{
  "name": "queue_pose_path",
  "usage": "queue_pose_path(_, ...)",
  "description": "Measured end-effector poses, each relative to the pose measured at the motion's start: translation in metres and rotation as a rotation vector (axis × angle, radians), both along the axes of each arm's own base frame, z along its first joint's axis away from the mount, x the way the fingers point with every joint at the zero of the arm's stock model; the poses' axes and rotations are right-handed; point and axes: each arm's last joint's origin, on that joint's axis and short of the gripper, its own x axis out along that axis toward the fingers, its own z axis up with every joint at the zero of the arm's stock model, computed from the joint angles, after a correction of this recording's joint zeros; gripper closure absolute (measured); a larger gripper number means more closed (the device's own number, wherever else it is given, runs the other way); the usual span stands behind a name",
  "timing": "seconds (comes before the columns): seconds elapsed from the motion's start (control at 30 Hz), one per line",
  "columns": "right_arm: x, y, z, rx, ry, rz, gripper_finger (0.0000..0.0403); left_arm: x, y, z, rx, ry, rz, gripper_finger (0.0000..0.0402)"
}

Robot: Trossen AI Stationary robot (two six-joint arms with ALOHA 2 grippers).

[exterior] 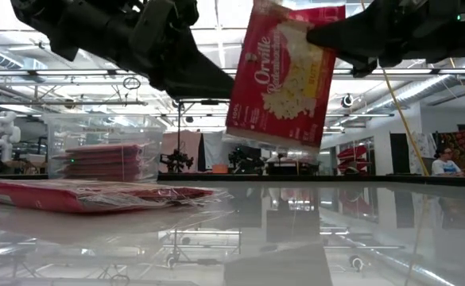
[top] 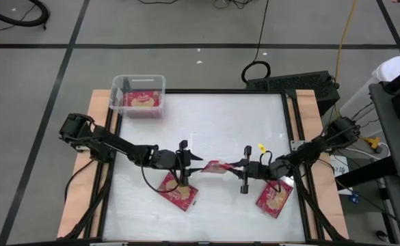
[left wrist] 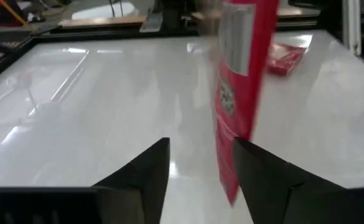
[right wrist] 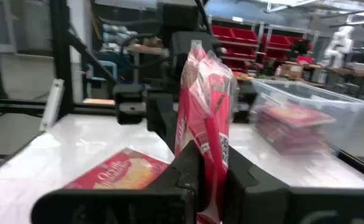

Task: Sort popcorn bags into baskets
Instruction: Put the red popcorn bag into the transparent container

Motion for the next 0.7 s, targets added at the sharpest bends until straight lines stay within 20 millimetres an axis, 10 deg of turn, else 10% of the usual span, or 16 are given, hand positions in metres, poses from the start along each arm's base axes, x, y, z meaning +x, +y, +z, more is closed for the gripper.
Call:
queue_pose_path(0.3,-0.001,-0.001,-0.001,0.001,0.0,-0.009,0.0385,-0.006,-0.005,-0.001,-0.069,0.068,-0.035,0.0247)
queue_pose_path(0.7,-0.002,-0.001,0.008,0.04,-0.085,0.008,0.0385,0.006,-0.007,-0.002,-0.091,-0.084,-0.009,0.0146)
